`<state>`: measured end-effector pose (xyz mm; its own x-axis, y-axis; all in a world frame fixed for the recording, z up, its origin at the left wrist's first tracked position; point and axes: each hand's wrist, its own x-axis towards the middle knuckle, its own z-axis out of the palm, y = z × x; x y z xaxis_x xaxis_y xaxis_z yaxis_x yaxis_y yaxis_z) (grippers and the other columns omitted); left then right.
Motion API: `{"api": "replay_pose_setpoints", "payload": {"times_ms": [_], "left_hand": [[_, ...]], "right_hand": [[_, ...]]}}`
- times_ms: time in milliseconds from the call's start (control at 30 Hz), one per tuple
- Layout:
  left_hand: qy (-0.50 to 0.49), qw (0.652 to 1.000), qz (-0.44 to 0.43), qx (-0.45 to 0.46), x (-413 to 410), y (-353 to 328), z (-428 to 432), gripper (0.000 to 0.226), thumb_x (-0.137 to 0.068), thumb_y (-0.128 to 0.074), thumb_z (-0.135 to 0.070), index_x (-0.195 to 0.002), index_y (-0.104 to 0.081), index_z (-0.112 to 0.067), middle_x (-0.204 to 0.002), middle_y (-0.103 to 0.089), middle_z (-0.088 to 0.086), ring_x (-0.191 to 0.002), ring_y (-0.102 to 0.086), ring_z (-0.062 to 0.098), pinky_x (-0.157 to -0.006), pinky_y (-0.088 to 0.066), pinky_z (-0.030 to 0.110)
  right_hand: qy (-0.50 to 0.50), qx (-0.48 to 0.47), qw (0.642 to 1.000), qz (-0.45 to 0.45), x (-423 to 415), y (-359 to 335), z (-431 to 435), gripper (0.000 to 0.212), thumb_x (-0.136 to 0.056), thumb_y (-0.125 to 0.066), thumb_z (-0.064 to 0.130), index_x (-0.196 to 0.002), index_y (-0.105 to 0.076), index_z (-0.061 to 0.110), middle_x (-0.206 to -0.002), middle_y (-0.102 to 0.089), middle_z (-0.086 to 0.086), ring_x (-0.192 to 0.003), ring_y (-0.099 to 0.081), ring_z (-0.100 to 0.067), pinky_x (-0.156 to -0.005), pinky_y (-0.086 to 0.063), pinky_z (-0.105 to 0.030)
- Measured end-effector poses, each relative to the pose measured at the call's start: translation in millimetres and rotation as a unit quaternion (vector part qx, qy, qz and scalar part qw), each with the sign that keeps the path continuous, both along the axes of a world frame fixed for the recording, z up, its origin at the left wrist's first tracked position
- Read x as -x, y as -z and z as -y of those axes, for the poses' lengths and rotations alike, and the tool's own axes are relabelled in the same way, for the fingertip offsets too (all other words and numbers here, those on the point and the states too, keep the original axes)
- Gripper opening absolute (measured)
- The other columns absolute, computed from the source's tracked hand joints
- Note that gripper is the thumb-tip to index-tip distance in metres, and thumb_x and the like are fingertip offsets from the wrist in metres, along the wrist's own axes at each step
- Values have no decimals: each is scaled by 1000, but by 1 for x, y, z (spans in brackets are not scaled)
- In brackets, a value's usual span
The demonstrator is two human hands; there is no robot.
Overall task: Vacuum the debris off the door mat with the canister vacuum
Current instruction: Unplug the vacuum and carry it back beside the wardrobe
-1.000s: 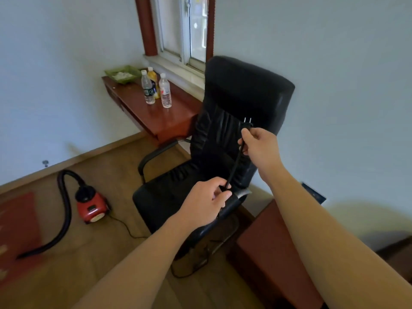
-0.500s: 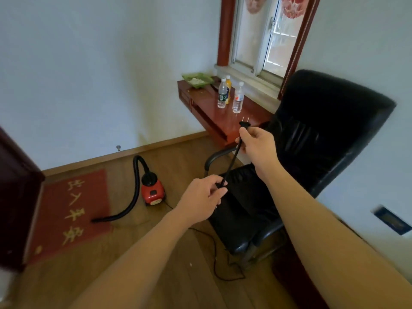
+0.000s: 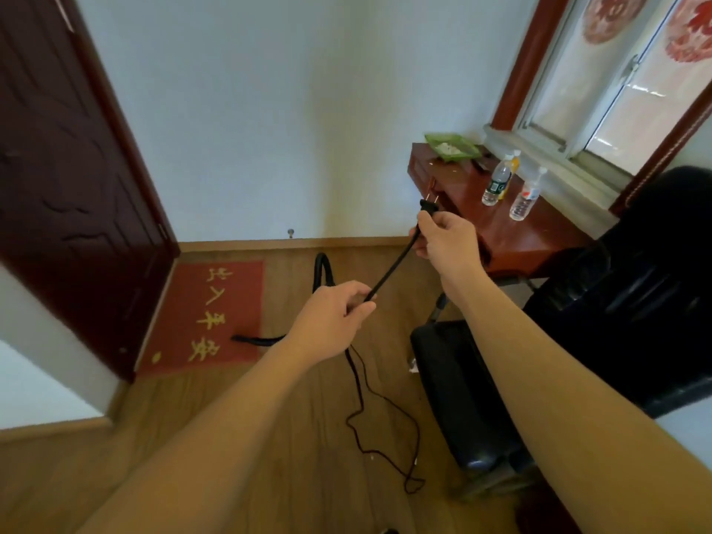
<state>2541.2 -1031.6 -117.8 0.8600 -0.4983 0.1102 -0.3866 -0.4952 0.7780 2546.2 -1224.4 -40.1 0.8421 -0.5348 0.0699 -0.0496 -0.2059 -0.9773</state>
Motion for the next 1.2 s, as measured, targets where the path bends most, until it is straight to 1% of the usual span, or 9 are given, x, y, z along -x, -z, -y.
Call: {"api": "replay_pose_setpoints", "payload": {"times_ms": [100,267,333,500,633,800,900,1000,1200], "left_hand": [[-25,1000,2,4,-19,4,-18,23,-103,-58,-35,-124,-66,-28,-97,-73,-12,-85,-68,4,-79,-59,33],[-51,999,1,-6,-57,18,-27,17,-103,-58,-31,-118,-65,-28,-85,-73,-4,-74,-70,15,-76,-60,46],[-59,998,0,-13,-76,26,-24,17,-103,-59,-30,-118,-65,-28,-82,-74,-3,-73,-70,15,-76,-60,46],[-64,998,-18,-20,-131,40,-3,14,-103,-58,-30,-117,-64,-29,-79,-72,-6,-70,-68,4,-75,-61,39],[-68,997,-34,-29,-171,41,23,15,-104,-58,-28,-117,-65,-26,-75,-69,-8,-69,-65,-1,-70,-57,28],[-69,996,-43,-22,-213,48,49,11,-103,-59,-28,-112,-66,-27,-74,-70,-5,-69,-68,13,-73,-59,42],[-71,996,-46,-16,-233,55,59,10,-102,-60,-28,-110,-66,-26,-74,-69,-3,-68,-66,17,-72,-58,46],[-68,996,-57,-6,-255,62,66,6,-101,-62,-28,-106,-66,-27,-76,-71,-2,-71,-68,18,-75,-58,48],[-64,994,-88,2,-311,79,81,5,-101,-62,-28,-105,-65,-28,-77,-73,-3,-73,-71,14,-77,-61,45]], "right_hand": [[-25,-6,1000,0,-32,5,-17,19,-103,-57,25,-93,-68,14,-81,-72,1,-69,-64,-7,-68,-55,-24],[-50,-15,999,-8,-80,22,-30,17,-104,-56,25,-92,-66,19,-83,-72,2,-73,-65,-8,-70,-55,-22],[-58,-10,998,-14,-101,31,-28,16,-104,-56,26,-95,-66,19,-86,-72,2,-74,-65,-7,-69,-55,-20],[-71,-12,997,-29,-158,47,-6,15,-104,-55,27,-98,-67,19,-84,-71,4,-74,-65,-6,-66,-54,-17],[-85,-28,995,-45,-202,53,20,12,-104,-55,26,-97,-65,22,-87,-72,3,-78,-64,-7,-71,-54,-21],[-97,-35,993,-55,-248,54,42,12,-104,-55,25,-105,-65,18,-89,-72,2,-78,-64,-7,-67,-52,-17],[-108,-34,992,-56,-270,57,50,11,-104,-56,25,-100,-66,21,-92,-73,-1,-77,-64,-8,-69,-53,-18],[-118,-31,991,-61,-292,60,55,12,-104,-56,25,-97,-66,22,-88,-72,-1,-74,-62,-8,-70,-53,-21],[-118,-19,990,-69,-346,72,67,12,-103,-57,25,-96,-65,23,-86,-72,1,-75,-63,-9,-69,-54,-19]]}}
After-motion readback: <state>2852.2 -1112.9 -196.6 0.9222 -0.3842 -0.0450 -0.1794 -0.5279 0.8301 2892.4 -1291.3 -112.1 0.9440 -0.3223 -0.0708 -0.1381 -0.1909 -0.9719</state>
